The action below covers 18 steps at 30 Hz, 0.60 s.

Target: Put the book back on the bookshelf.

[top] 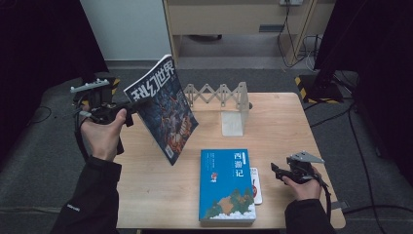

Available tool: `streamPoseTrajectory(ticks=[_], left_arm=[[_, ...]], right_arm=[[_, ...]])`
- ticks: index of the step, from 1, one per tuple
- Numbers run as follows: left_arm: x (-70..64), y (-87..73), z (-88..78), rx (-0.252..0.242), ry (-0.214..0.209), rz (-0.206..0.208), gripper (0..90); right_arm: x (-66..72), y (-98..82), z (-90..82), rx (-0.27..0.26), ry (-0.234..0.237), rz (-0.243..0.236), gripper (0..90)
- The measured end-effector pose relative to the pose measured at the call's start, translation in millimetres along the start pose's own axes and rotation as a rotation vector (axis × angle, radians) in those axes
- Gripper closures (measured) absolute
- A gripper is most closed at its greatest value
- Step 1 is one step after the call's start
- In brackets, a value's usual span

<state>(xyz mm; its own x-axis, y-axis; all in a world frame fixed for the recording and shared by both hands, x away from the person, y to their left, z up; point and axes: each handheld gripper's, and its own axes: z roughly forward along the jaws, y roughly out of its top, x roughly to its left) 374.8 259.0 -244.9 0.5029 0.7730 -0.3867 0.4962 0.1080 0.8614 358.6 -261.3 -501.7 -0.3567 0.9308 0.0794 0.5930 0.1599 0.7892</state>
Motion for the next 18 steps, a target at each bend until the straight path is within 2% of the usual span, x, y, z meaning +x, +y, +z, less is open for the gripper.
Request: streamPoseTrajectory(ticks=[1,2,4,8,12,13,15,18], left_arm=[[0.8,3.9,-0.4,-0.005,0.032,0.015,81.7],[0.8,3.9,-0.4,-0.005,0.032,0.015,81.7],[1.0,8.6,2.6,-0.015,0.076,0.038,81.7],[2.1,11.9,9.4,-0.024,0.11,0.044,81.7],[3.9,13.3,22.3,-0.04,0.158,0.059,81.7],[5.1,13.7,29.6,-0.048,0.182,0.067,81.7],[6.0,13.8,33.5,-0.05,0.192,0.071,81.7],[10.7,14.6,50.6,-0.039,0.221,0.071,81.7]], right_arm=[[0.0,0.0,0.3,-0.001,-0.001,-0.001,29.9],[0.0,0.0,0.3,-0.001,-0.001,-0.001,29.9],[0.5,-0.2,0.8,0.005,0.002,-0.002,29.8],[0.4,-0.1,1.3,0.002,0.004,-0.008,29.8],[-0.2,-0.2,2.0,0.003,0.003,-0.008,29.9],[-0.5,-0.3,2.3,0.003,0.004,-0.006,29.8],[-0.5,-0.1,2.2,0.002,0.004,-0.002,29.9],[-1.3,-0.2,2.4,0.002,0.006,-0.001,29.9]])
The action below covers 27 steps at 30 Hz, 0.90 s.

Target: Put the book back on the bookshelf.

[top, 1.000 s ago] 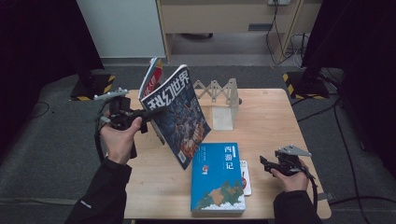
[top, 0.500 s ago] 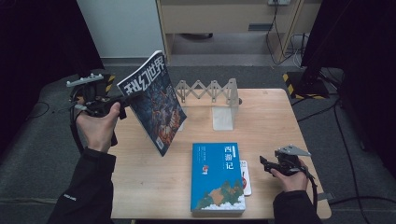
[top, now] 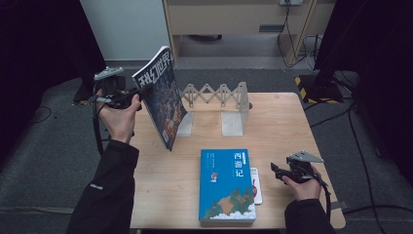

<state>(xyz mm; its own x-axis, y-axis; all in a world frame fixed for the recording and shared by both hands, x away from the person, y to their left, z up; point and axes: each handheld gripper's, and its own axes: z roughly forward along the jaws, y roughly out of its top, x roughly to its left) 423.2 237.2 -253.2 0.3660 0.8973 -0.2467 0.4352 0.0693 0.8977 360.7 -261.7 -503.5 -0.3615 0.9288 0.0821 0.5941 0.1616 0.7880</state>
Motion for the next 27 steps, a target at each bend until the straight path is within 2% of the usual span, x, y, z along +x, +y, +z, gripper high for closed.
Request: streamPoseTrajectory(ticks=[7,10,11,14,21,27], left_arm=[[3.0,-0.8,25.7,0.027,0.034,-0.021,81.7],[2.4,-0.9,31.7,0.037,0.053,-0.013,81.7],[1.5,-1.1,37.9,0.046,0.073,0.0,81.7],[1.5,-1.7,44.7,0.054,0.093,0.0,81.7],[4.7,-5.7,66.9,0.068,0.115,-0.028,81.7],[1.1,-7.8,78.0,0.078,0.149,-0.008,81.7]], right_arm=[[-2.0,-0.7,2.0,0.009,-0.003,0.001,29.9],[-2.5,-0.9,2.3,0.008,-0.003,0.002,29.9],[-2.9,-0.9,2.5,0.008,-0.004,0.001,29.9],[-3.0,-0.9,2.7,0.012,-0.003,-0.001,29.8],[-3.5,-0.8,3.4,0.009,-0.003,-0.001,29.6],[-2.8,-0.7,3.6,0.012,-0.002,0.0,29.5]])
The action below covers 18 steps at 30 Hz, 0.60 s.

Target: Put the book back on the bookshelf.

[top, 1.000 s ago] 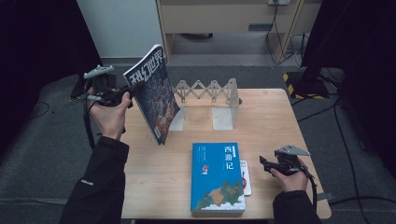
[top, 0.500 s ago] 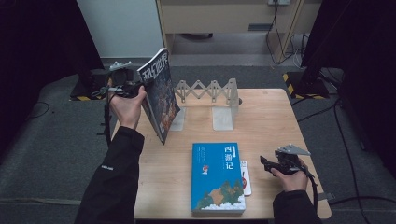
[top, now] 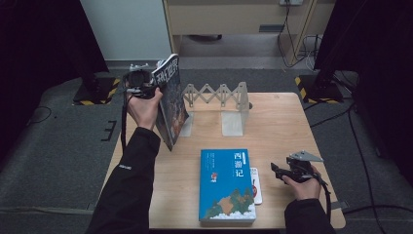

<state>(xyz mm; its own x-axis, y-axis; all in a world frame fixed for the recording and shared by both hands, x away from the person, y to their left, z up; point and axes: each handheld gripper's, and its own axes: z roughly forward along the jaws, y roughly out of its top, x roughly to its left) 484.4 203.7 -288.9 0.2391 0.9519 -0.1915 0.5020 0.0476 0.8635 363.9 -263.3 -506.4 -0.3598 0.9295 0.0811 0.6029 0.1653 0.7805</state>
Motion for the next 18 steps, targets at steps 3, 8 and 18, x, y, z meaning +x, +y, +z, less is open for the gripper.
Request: streamPoseTrajectory(ticks=[3,8,18], left_arm=[[-1.1,-1.8,6.6,0.005,0.017,0.001,81.7],[-2.4,-6.6,14.8,0.0,0.033,0.001,81.7],[-4.6,-14.9,22.8,0.02,0.049,0.022,81.6]], right_arm=[[0.1,0.0,0.2,-0.002,0.0,0.0,29.5],[0.4,0.1,0.8,-0.001,0.002,0.001,29.5],[1.5,0.4,1.0,0.005,0.006,0.0,29.5]])
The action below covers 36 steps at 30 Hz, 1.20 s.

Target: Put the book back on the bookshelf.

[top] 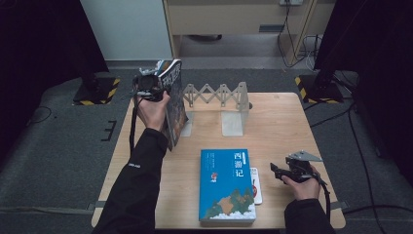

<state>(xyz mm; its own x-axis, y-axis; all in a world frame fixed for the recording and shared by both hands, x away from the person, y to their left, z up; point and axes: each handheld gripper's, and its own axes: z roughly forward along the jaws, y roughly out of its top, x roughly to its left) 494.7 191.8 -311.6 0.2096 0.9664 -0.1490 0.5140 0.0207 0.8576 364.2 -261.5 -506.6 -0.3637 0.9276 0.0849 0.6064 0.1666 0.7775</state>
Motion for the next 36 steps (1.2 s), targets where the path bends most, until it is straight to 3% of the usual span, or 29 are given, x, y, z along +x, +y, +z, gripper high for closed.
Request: streamPoseTrajectory(ticks=[15,21,24,36], left_arm=[[-4.8,-9.1,2.2,0.029,-0.006,0.057,81.4],[-3.2,-12.9,-3.2,0.06,-0.031,0.054,81.4],[-2.5,-15.7,-9.6,0.1,-0.03,0.076,81.3],[8.1,-34.5,-27.6,0.166,-0.094,0.059,80.1]], right_arm=[[0.1,0.0,0.5,-0.003,-0.001,-0.007,29.5],[-0.3,0.1,0.3,0.001,0.002,-0.011,29.3],[0.0,0.0,0.2,0.0,0.001,-0.013,29.2],[0.9,-0.2,0.8,0.008,0.004,-0.009,29.2]])
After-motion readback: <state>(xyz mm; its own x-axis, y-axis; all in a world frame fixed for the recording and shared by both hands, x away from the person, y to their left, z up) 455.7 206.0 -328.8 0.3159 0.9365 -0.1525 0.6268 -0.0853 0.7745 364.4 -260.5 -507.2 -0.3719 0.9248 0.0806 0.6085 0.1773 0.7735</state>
